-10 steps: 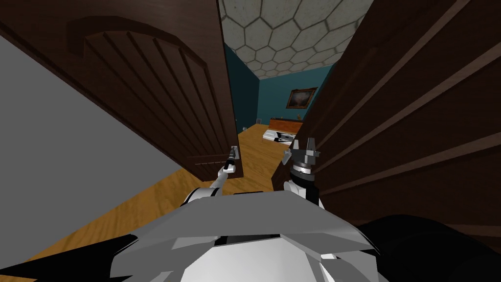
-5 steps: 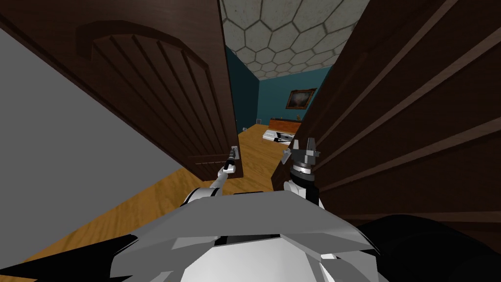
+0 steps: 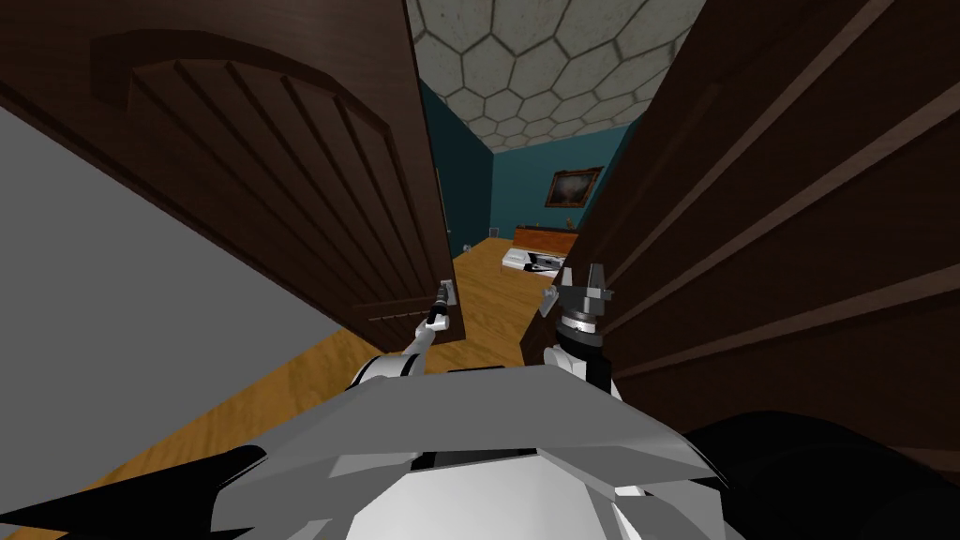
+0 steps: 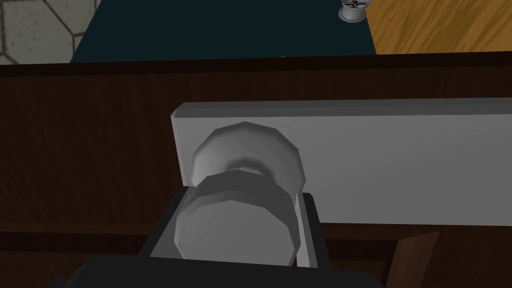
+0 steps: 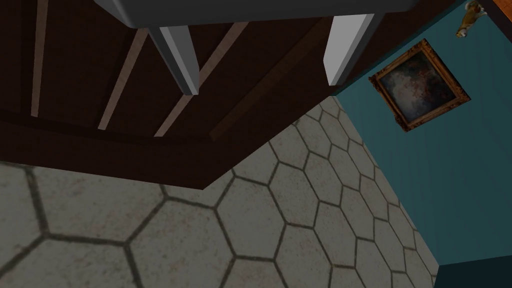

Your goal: Push the door open

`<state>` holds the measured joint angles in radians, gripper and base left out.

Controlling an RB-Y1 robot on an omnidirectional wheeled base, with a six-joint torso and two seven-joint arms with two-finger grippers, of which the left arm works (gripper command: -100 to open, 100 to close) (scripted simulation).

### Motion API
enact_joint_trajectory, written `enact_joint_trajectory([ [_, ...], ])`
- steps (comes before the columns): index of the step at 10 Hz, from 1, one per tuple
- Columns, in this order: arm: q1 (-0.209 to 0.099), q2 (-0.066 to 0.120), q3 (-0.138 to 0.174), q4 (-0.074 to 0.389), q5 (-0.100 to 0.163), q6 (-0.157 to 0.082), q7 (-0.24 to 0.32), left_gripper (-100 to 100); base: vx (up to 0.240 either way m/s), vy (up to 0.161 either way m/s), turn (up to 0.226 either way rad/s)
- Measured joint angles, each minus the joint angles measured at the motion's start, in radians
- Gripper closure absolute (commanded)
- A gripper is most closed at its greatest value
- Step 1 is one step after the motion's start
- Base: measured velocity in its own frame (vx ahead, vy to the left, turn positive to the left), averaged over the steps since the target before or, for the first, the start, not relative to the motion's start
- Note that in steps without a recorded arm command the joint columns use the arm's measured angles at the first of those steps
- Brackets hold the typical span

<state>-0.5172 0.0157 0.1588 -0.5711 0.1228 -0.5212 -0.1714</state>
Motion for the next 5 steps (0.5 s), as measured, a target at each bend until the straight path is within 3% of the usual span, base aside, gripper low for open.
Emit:
enact_joint_trajectory([
  [1, 0.000, 0.001, 0.003, -0.015, 0.000, 0.004, -0.005, 100, 0.020, 0.003, 0.026],
  [3, 0.029, 0.004, 0.018, -0.081, 0.000, 0.036, -0.017, 100, 0.056, 0.026, 0.046],
  [4, 0.016, 0.015, 0.029, -0.054, 0.003, 0.025, -0.020, -100, -0.045, 0.084, 0.124],
  [5, 0.017, 0.022, 0.032, -0.054, -0.001, 0.021, -0.020, -100, -0.106, 0.083, 0.077],
])
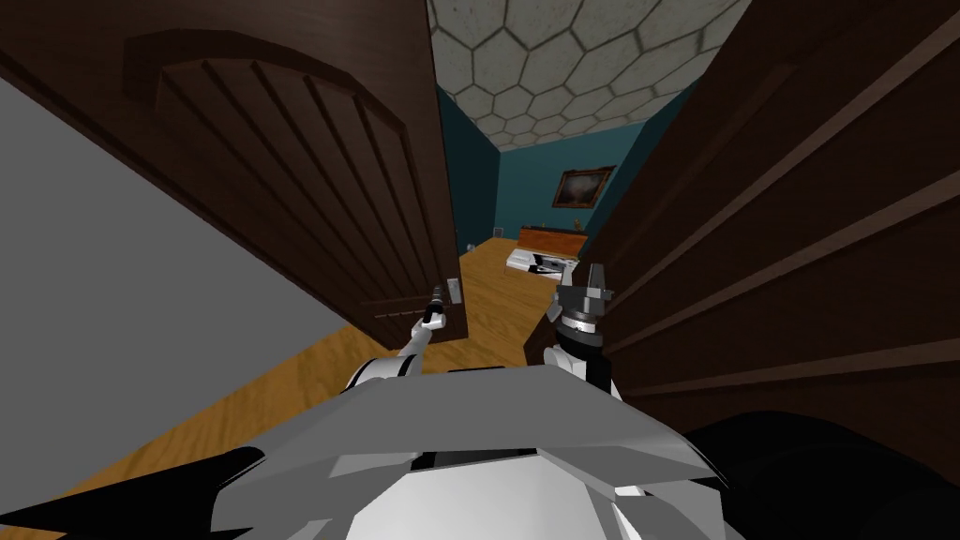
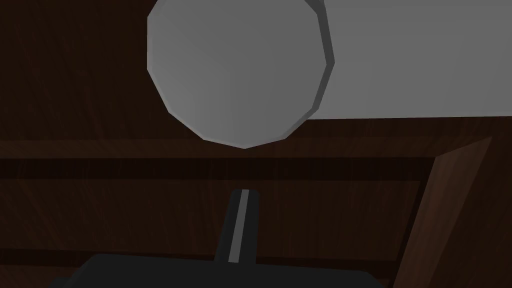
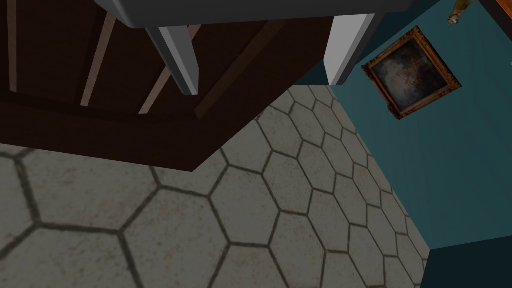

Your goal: Push the door open

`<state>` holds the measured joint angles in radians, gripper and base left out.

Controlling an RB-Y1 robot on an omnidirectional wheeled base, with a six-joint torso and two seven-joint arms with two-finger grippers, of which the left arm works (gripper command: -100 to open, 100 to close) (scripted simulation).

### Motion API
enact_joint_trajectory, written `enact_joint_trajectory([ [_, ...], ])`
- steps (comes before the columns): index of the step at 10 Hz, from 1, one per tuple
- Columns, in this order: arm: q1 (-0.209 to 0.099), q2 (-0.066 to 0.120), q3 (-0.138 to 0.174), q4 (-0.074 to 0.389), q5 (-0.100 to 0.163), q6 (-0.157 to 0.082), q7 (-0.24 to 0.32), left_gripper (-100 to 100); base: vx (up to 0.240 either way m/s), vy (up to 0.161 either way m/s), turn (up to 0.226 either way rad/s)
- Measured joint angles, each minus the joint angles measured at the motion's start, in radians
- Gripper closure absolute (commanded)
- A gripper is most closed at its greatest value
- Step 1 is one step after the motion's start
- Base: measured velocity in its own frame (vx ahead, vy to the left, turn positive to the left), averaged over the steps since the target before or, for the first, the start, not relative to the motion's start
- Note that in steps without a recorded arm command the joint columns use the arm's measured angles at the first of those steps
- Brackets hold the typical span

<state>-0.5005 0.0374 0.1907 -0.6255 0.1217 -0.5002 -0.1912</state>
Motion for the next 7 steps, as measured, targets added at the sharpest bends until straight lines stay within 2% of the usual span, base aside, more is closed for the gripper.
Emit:
enact_joint_trajectory([
  [2, 0.006, 0.008, 0.001, -0.013, -0.008, 0.011, 0.005, -100, -0.164, 0.087, 0.074],
  [4, 0.008, 0.002, 0.004, -0.020, -0.019, 0.018, 0.011, -100, -0.194, 0.003, 0.120],
  [5, 0.017, -0.014, 0.005, -0.040, -0.026, 0.028, 0.014, -100, -0.208, -0.043, 0.073],
  [6, 0.017, -0.028, 0.006, -0.035, -0.032, 0.028, 0.020, -100, -0.162, -0.092, 0.021],
  [7, 0.026, -0.044, 0.006, -0.051, -0.037, 0.035, 0.023, -100, -0.107, -0.137, 0.011],
])
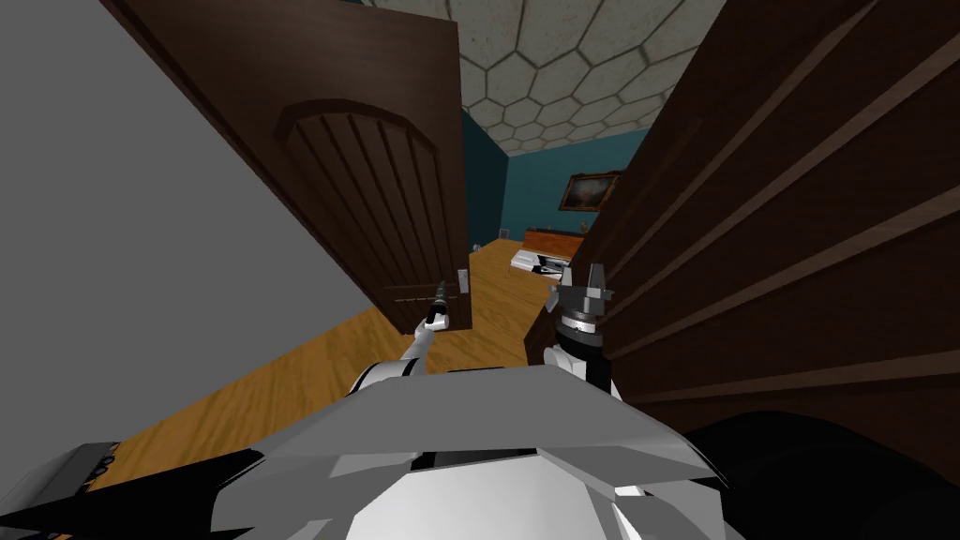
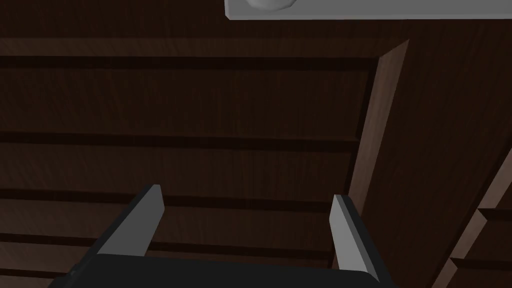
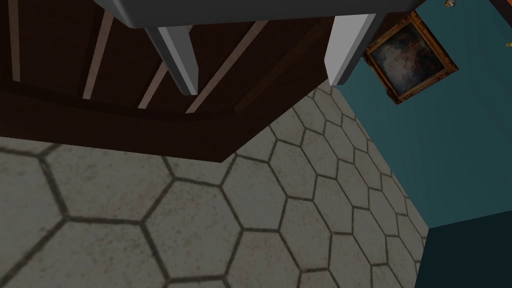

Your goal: Push the door open

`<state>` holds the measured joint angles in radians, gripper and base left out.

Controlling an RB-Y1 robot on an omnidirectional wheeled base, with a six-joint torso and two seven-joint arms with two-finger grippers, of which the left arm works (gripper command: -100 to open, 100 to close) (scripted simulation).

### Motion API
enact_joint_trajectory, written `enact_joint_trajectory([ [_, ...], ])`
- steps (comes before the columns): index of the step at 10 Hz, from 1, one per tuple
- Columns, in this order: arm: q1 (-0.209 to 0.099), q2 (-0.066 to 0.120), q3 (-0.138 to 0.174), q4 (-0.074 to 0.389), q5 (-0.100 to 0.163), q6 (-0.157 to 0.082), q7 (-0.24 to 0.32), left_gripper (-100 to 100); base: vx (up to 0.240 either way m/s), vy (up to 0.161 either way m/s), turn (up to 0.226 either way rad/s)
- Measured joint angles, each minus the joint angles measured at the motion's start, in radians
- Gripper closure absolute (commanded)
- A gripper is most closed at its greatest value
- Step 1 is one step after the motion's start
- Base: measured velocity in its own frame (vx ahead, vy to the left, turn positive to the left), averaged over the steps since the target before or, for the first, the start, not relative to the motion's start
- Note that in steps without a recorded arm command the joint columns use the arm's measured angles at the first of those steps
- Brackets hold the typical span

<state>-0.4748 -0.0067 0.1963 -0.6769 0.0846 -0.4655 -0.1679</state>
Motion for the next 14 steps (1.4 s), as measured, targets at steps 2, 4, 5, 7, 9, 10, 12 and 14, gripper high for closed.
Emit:
enact_joint_trajectory([
  [2, -0.003, -0.022, 0.002, 0.006, -0.004, -0.002, 0.002, -100, -0.079, -0.194, 0.000],
  [4, -0.005, -0.037, 0.004, 0.006, -0.007, 0.000, 0.003, -100, -0.044, -0.137, -0.003],
  [5, -0.005, -0.038, 0.003, 0.006, -0.007, 0.001, 0.003, -100, 0.029, 0.091, 0.026],
  [7, -0.002, -0.027, 0.002, 0.006, -0.007, -0.003, 0.004, -100, 0.051, 0.168, 0.008],
  [9, -0.008, -0.006, 0.005, 0.010, -0.006, 0.000, 0.003, -100, 0.093, 0.184, 0.007],
  [10, -0.007, 0.006, 0.007, 0.012, -0.006, -0.004, 0.000, -100, 0.128, 0.137, -0.007],
  [12, -0.016, 0.045, 0.009, 0.029, -0.005, -0.012, 0.001, -100, 0.217, 0.073, -0.019],
  [14, -0.007, 0.055, 0.012, 0.013, -0.006, -0.007, -0.004, -100, 0.198, -0.043, -0.022],
])
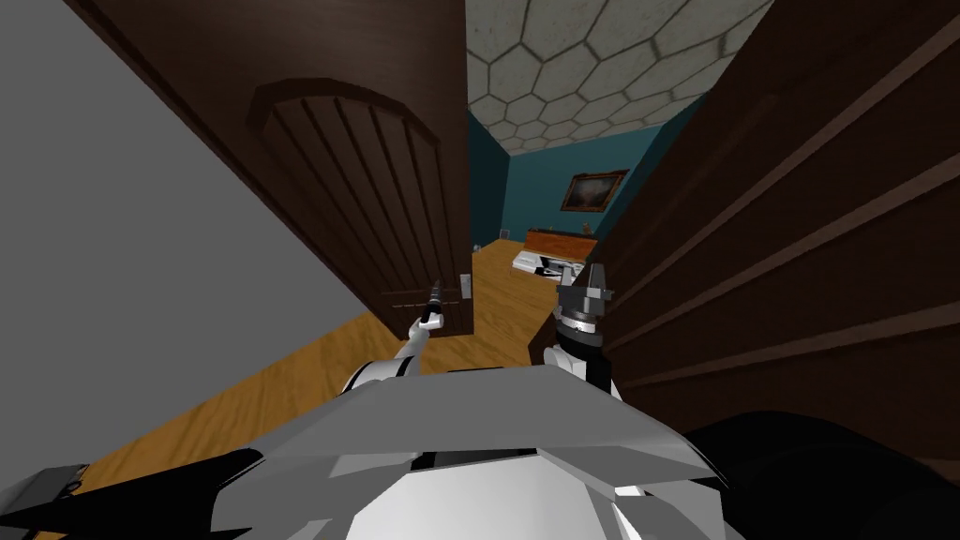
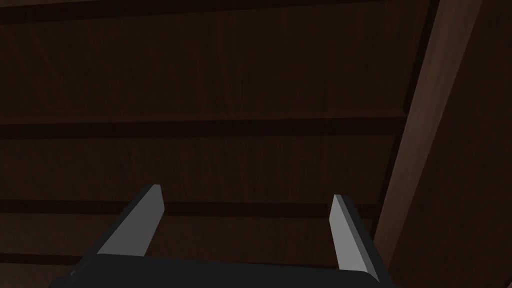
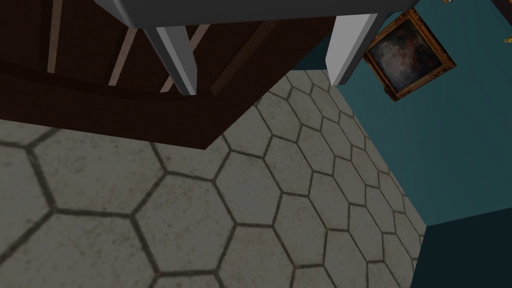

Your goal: Push the door open

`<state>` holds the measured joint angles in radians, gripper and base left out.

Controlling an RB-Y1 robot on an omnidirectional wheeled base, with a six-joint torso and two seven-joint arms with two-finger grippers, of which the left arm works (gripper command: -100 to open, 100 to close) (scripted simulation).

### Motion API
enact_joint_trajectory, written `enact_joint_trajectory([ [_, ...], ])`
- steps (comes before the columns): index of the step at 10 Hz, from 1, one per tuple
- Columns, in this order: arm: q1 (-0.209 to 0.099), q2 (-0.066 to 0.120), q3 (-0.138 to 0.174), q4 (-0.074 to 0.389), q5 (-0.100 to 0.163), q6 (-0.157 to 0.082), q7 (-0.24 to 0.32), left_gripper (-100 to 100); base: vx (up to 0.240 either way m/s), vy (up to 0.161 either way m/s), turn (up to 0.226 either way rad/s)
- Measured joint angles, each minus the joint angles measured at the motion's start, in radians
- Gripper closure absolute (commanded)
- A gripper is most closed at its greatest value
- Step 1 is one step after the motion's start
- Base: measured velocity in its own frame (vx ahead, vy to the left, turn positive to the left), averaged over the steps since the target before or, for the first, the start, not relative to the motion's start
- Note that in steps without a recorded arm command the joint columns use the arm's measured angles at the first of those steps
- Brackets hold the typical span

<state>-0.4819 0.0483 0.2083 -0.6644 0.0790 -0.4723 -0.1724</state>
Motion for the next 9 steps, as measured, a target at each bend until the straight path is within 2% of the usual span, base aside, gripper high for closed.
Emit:
enact_joint_trajectory([
  [2, 0.002, -0.010, 0.001, -0.001, 0.000, -0.001, -0.001, -100, 0.134, -0.133, -0.024],
  [3, -0.004, -0.028, 0.006, 0.008, 0.001, -0.005, -0.006, -100, 0.126, -0.177, -0.030],
  [4, -0.019, -0.042, 0.010, 0.039, 0.002, -0.021, -0.009, -100, 0.065, -0.111, -0.004],
  [5, -0.010, -0.048, 0.007, 0.023, 0.002, -0.017, -0.007, -100, 0.029, -0.119, -0.019],
  [6, 0.006, -0.066, 0.004, -0.009, 0.000, -0.001, -0.006, -100, 0.007, -0.227, -0.028],
  [7, -0.006, -0.081, 0.009, 0.008, 0.001, -0.004, -0.008, -100, -0.001, -0.116, 0.008],
  [8, -0.008, -0.083, 0.009, 0.012, 0.002, -0.006, -0.009, 100, -0.003, 0.019, -0.001],
  [9, -0.004, -0.083, 0.009, 0.012, 0.002, -0.003, -0.009, 100, -0.008, 0.042, -0.022],
])
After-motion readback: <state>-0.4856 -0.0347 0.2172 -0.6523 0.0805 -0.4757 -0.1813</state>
